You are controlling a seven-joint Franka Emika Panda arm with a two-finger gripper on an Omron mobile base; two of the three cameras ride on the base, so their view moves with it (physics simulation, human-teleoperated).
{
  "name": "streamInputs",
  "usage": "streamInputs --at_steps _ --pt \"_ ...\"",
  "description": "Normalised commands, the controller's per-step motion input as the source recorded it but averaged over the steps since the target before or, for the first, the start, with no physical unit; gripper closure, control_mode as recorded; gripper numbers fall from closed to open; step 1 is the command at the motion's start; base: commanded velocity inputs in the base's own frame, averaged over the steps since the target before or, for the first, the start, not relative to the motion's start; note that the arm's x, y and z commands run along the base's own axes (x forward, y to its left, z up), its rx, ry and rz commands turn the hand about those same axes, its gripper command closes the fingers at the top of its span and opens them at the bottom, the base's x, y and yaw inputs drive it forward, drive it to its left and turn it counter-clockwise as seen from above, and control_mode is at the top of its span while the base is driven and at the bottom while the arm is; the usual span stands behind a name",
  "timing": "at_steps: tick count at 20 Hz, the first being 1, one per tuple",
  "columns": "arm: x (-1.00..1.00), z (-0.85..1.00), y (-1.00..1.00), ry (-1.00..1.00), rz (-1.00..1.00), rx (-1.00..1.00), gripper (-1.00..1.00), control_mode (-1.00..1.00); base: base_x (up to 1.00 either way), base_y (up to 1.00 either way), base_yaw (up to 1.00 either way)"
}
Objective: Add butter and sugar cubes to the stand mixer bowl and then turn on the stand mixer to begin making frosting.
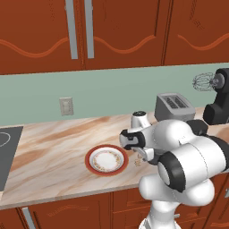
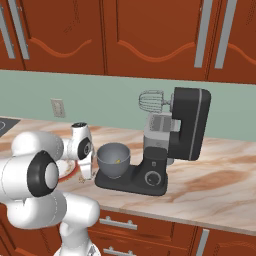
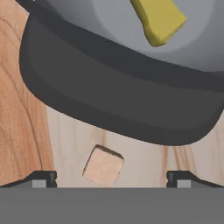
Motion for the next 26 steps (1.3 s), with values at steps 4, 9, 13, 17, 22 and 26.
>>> streamInputs --at_steps 4,9,13,17,22,26 --pt "-0.25 -0.12 0.07 -0.05 -0.1 0.0 -1.0 -1.0 0.0 0.0 0.0" --pt "0.01 -0.01 -0.02 -0.07 -0.11 0.0 -1.0 -1.0 0.0 0.0 0.0" --pt "0.1 0.0 -0.02 -0.03 -0.01 0.0 -1.0 -1.0 0.0 0.0 0.0" --pt "0.06 -0.01 -0.07 0.0 0.0 0.0 -1.0 -1.0 0.0 0.0 0.0" --pt "0.17 0.0 -0.05 0.0 0.0 0.0 -1.0 -1.0 0.0 0.0 0.0" --pt "0.15 -0.04 -0.01 0.0 0.0 0.0 -1.0 -1.0 0.0 0.0 0.0"
